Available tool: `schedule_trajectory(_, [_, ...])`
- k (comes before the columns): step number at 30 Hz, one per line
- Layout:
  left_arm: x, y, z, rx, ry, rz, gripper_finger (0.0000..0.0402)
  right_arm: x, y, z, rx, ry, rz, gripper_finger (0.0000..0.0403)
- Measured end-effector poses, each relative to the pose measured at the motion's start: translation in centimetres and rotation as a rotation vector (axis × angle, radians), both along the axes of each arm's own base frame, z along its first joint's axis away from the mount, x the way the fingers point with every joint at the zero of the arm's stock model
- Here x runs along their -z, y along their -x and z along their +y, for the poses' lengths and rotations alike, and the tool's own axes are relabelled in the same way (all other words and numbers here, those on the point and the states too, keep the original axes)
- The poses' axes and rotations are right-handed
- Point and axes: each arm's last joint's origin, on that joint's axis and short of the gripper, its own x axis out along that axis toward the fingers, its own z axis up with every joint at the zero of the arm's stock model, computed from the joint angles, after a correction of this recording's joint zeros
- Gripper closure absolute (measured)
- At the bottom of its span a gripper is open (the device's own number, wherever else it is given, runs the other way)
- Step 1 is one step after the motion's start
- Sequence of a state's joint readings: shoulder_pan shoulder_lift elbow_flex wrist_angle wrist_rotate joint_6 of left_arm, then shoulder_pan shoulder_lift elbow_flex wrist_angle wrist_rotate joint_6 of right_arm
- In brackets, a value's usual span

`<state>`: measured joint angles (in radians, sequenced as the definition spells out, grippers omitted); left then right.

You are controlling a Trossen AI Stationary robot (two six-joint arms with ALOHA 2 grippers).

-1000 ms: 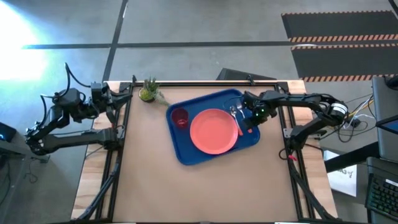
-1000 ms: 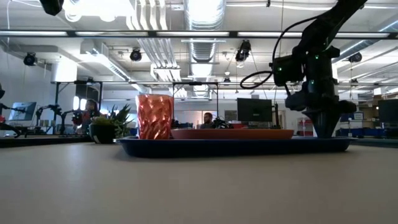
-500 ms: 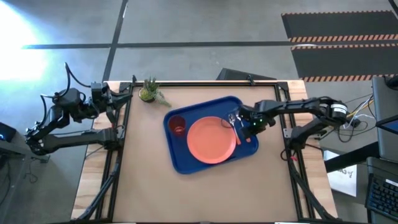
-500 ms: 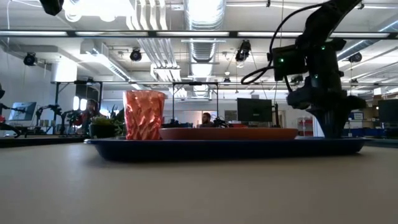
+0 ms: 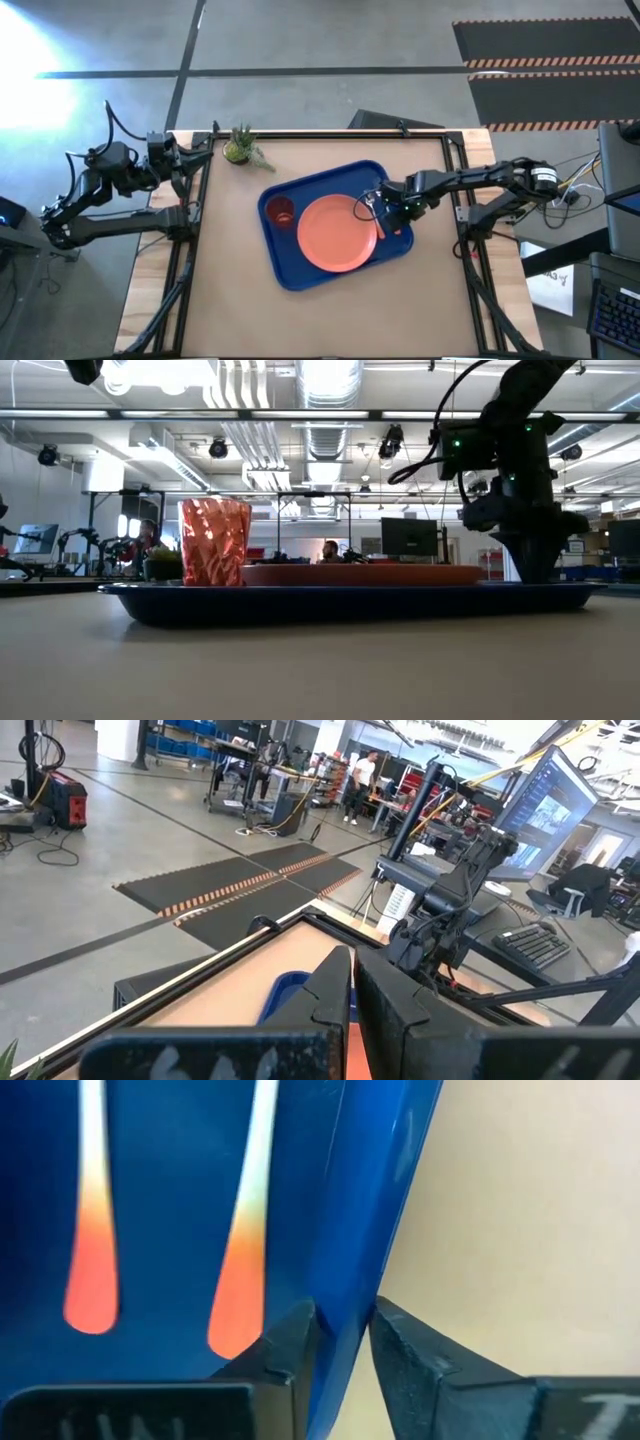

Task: Pick and place plate/cup/fork/spoon on tray
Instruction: Move the set serving tray on the center of the table

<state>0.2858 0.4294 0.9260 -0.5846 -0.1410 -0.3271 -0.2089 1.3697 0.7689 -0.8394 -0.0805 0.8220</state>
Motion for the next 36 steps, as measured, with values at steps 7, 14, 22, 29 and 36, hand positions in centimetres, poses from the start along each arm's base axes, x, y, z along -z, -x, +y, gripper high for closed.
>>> schedule_trajectory(7, [0.0,0.0,0.0,0.002,0.005,-0.002,0.0402,-2.1,-2.0,-0.6,-0.051,0.093,-0.109,0.0284])
schedule_trajectory(14, [0.2,-0.2,0.0,0.004,0.011,0.018,0.0402,-5.5,-3.6,-1.6,-0.146,0.258,-0.146,0.0285])
schedule_trajectory(22, [0.6,-0.6,0.2,0.005,0.024,0.058,0.0402,-9.4,-5.7,-6.8,-0.199,0.324,-0.372,0.0387])
schedule_trajectory(29, [0.6,-0.7,0.2,0.004,0.025,0.059,0.0402,-10.0,-9.8,-13.9,-0.217,0.233,-0.737,0.0394])
schedule_trajectory(36, [0.6,-0.6,0.2,0.005,0.024,0.057,0.0402,-6.5,-15.6,-18.6,-0.283,0.141,-0.726,0.0394])
